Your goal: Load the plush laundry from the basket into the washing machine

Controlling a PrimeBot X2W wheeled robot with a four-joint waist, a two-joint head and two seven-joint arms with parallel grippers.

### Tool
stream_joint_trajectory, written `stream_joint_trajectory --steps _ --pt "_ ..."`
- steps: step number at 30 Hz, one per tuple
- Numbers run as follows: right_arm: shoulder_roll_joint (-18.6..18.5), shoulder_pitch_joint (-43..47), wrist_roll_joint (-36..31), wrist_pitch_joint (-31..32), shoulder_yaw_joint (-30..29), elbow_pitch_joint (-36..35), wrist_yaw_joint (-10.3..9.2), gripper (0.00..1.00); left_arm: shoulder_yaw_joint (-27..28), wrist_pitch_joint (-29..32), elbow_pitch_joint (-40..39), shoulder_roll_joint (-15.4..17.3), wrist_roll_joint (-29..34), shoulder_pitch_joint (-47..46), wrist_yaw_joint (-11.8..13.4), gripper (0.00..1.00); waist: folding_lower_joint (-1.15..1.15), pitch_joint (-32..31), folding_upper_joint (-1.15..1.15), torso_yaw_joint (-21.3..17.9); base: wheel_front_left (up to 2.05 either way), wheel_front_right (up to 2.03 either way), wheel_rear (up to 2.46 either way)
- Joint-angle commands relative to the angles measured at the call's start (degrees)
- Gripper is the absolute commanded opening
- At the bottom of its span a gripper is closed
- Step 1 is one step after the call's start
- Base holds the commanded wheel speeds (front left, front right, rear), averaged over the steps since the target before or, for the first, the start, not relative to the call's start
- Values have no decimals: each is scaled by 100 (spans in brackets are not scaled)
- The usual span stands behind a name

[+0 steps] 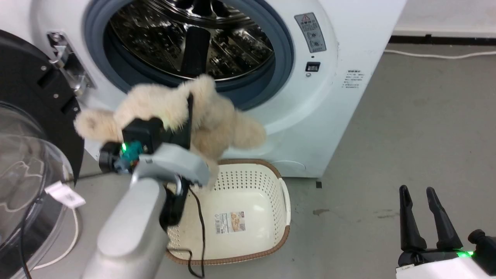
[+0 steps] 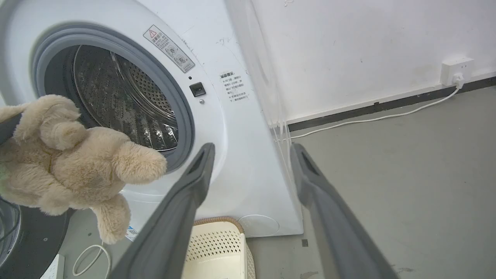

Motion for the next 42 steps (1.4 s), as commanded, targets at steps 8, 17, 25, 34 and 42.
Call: stream_joint_trajectory --steps 8,17,25,34,42 --pt "-4 -151 6 -25 9 -94 5 100 201 -64 311 211 173 -1038 103 0 0 574 0 -279 0 0 0" --pt "-4 -462 64 -25 14 -159 5 100 523 -117 644 378 292 -2031 202 0 0 1328 0 -573 0 0 0" --pt "-4 -765 128 -25 23 -258 5 100 751 -126 685 520 437 -2900 263 0 0 2059 0 -888 0 0 0" --pt "-4 -862 209 -25 54 -372 5 100 860 -127 748 831 650 -3924 175 0 0 2744 0 -1136 0 0 0" --pt "-4 -1020 248 -25 215 -396 5 100 808 -82 904 1079 862 -5021 117 0 0 3370 0 -1372 0 0 0"
